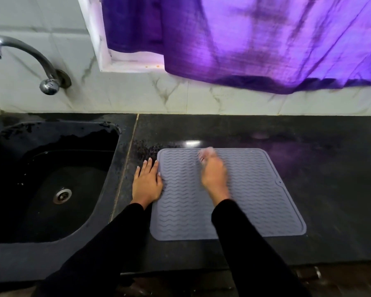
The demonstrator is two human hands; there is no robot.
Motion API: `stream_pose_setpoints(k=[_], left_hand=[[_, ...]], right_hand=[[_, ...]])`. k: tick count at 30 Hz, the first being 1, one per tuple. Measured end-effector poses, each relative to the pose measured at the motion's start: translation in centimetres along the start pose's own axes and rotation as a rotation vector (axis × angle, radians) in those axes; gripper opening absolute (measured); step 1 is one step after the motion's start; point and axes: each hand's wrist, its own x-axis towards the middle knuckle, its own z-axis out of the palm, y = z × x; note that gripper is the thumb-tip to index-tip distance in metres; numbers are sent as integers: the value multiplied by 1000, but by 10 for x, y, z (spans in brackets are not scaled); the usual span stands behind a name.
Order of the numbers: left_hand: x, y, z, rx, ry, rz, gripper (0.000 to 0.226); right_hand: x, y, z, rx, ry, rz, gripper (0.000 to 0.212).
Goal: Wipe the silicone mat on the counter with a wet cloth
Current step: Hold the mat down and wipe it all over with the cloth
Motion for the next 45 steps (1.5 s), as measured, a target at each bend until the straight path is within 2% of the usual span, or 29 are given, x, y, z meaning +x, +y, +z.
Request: stream_pose_setpoints(k=[2, 4, 7, 9, 12, 14, 15, 16, 17, 18, 20, 21, 24, 28, 31, 33, 34, 36, 37, 38, 39, 41, 43, 45], left_hand=[[0, -1, 1, 2, 1, 4, 67], [1, -2, 2, 1, 6, -1, 67], [2, -1, 2, -2, 12, -9, 66], [2, 0, 2, -5, 13, -12, 65], [2, 0, 2, -4, 4, -10, 63], [2, -1, 1, -10, 1, -10, 64], [2, -1, 1, -16, 1, -9, 65], [2, -2, 0, -24, 1, -8, 66], [2, -1, -1, -31, 2, -2, 68], [2, -1, -1, -37, 1, 1, 69], [2, -2, -3, -46, -11, -1, 67], [2, -2, -4, -54, -14, 1, 66], [1, -4, -6, -115, 3, 3, 63], [-3, -2, -7, -130, 12, 6, 49], [-2, -1, -11, -138, -15, -2, 48], [-3, -2, -14, -134, -63, 6, 52], [-4, -2, -15, -129, -87, 13, 57], [-5, -4, -18, -130, -131, 23, 59], [-6, -6, -18, -128, -152, 31, 56], [-6, -7, -18, -126, -169, 42, 57], [-6, -9, -19, -123, -177, 55, 62], [-7, -11, -18, -123, -159, 66, 69], [-9, -12, -14, -120, -115, 70, 70], [-10, -11, -11, -107, -81, 76, 69]], right_hand=[[-11, 1, 29, -249, -127, -44, 44], [-15, 3, 41, -423, -151, -36, 48], [-12, -2, 39, -477, -172, -48, 49], [0, 2, 32, -415, -223, -82, 50], [20, 14, 6, -24, -334, -64, 50], [28, 17, -15, 493, -400, 153, 39], [29, 15, -23, 741, -378, 294, 31], [29, 13, -25, 881, -313, 386, 24], [25, 8, -23, 879, -252, 407, 23], [18, 2, -20, 746, -206, 370, 28], [-3, -5, -1, 341, -113, 183, 33], [-20, -9, 8, 184, -121, 83, 39], [-59, -19, 32, -178, -159, -85, 53], [-56, -21, 42, -482, -162, -177, 52], [-51, -26, 42, -571, -222, -217, 47], [-42, -25, 30, -524, -274, -256, 43], [-34, -22, 21, -383, -319, -240, 41], [-18, -17, -1, 83, -442, -109, 34], [-13, -14, -12, 382, -437, 6, 30], [-11, -12, -20, 556, -353, 118, 27], [-8, -8, -23, 591, -271, 148, 24], [-7, -5, -18, 317, -201, 42, 26], [-18, -5, -5, -69, -242, -101, 37], [-33, -10, 8, -290, -268, -132, 42]])
